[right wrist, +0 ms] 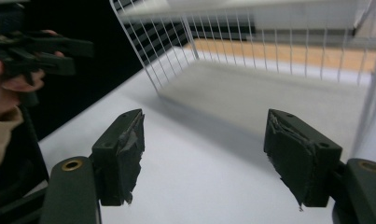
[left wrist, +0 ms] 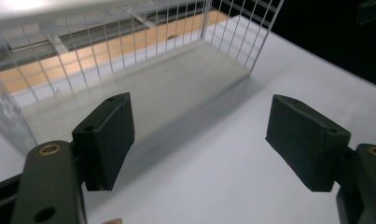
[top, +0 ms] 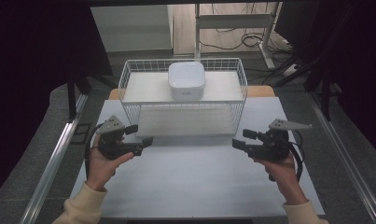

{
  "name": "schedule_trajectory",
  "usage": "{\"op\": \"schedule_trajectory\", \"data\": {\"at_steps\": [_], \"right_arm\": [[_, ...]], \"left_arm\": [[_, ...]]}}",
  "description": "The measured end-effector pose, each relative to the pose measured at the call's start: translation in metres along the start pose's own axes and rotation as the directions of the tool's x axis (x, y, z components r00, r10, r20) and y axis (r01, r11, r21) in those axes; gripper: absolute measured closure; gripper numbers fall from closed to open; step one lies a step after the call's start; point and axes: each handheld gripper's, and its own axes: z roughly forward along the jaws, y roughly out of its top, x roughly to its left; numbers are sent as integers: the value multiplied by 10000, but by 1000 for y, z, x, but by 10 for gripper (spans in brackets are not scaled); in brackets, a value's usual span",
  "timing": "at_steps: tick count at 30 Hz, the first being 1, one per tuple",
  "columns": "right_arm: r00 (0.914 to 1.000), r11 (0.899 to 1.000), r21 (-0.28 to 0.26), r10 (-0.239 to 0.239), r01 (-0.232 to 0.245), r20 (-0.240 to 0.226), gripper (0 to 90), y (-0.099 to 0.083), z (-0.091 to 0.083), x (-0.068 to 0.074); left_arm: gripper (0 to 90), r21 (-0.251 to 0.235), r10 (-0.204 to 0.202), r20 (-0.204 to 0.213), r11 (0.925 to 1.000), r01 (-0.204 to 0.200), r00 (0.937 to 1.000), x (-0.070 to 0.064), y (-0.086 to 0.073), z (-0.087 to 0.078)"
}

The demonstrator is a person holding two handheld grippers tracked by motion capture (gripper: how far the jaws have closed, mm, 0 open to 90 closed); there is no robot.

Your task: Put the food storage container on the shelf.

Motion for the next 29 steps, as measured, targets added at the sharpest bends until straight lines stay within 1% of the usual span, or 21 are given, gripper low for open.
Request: {"op": "schedule_trajectory", "data": {"at_steps": [1, 2, 3, 4, 5, 6, 7, 8, 9, 11, 12, 14, 15, 16, 19, 21, 23, 24, 29], "right_arm": [[9997, 9997, 129, 224, -224, 46, 287, -17, -1, -3], [9997, 9997, 129, 224, -224, 46, 287, -17, -1, -3], [9995, 9994, 172, 313, -314, 41, 287, -22, -1, -4], [9986, 9978, 421, 514, -519, 116, 287, -37, 0, -7], [9982, 9970, 521, 568, -577, 181, 287, -42, 1, -8], [9982, 9970, 521, 568, -577, 181, 287, -42, 1, -8], [9972, 9952, 671, 702, -718, 256, 286, -52, 2, -9], [9972, 9952, 671, 702, -718, 256, 286, -52, 2, -9], [9970, 9945, 732, 726, -745, 277, 287, -56, 2, -9], [9960, 9928, 902, 746, -788, 488, 287, -72, 3, -7], [9960, 9928, 902, 746, -788, 488, 287, -72, 3, -7], [9960, 9925, 1031, 583, -651, 673, 287, -82, 3, -5], [9958, 9924, 1146, 352, -448, 848, 287, -89, 4, -4], [9957, 9925, 1173, 248, -353, 897, 287, -92, 4, -5], [9953, 9925, 1171, 241, -351, 942, 287, -94, 3, -6], [9953, 9955, 881, 266, -348, 927, 287, -94, 1, -7], [9951, 9959, 818, 295, -372, 943, 287, -93, 1, -7], [9956, 9972, 676, 250, -311, 901, 287, -94, 0, -8], [9960, 9984, 506, 221, -265, 865, 287, -94, -1, -9]], "left_arm": [[228, 93, -34, -14, 10000, 34, 10000, -1, -11, -1], [228, 93, -34, -14, 10000, 34, 10000, -1, -11, -1], [228, 164, -99, 16, 9998, 99, 9999, -1, -18, -1], [228, 272, -166, 28, 9995, 165, 9999, -1, -29, -1], [228, 342, -174, 12, 9993, 174, 9998, -1, -33, -1], [228, 342, -174, 12, 9993, 174, 9998, -1, -33, -1], [228, 508, -188, 1, 9985, 188, 9998, 0, -40, 0], [228, 508, -188, 1, 9985, 188, 9998, 0, -40, 0], [228, 566, -212, 33, 9982, 209, 9998, 0, -44, 1], [228, 719, -170, 14, 9973, 168, 9999, 0, -53, 2], [228, 719, -170, 14, 9973, 168, 9999, 0, -53, 2], [228, 823, -124, -51, 9965, 128, 9999, 1, -59, 2], [229, 878, -184, -125, 9960, 194, 9998, 3, -62, 3], [229, 880, -194, -174, 9959, 209, 9997, 3, -63, 3], [230, 884, -196, -187, 9959, 212, 9996, 3, -64, 4], [230, 835, -139, -140, 9964, 150, 9998, 2, -63, 4], [230, 826, -151, -123, 9965, 160, 9998, 1, -63, 4], [230, 799, -189, -103, 9966, 197, 9998, 2, -63, 3], [230, 580, -455, -208, 9972, 466, 9987, 4, -61, -1]]}}
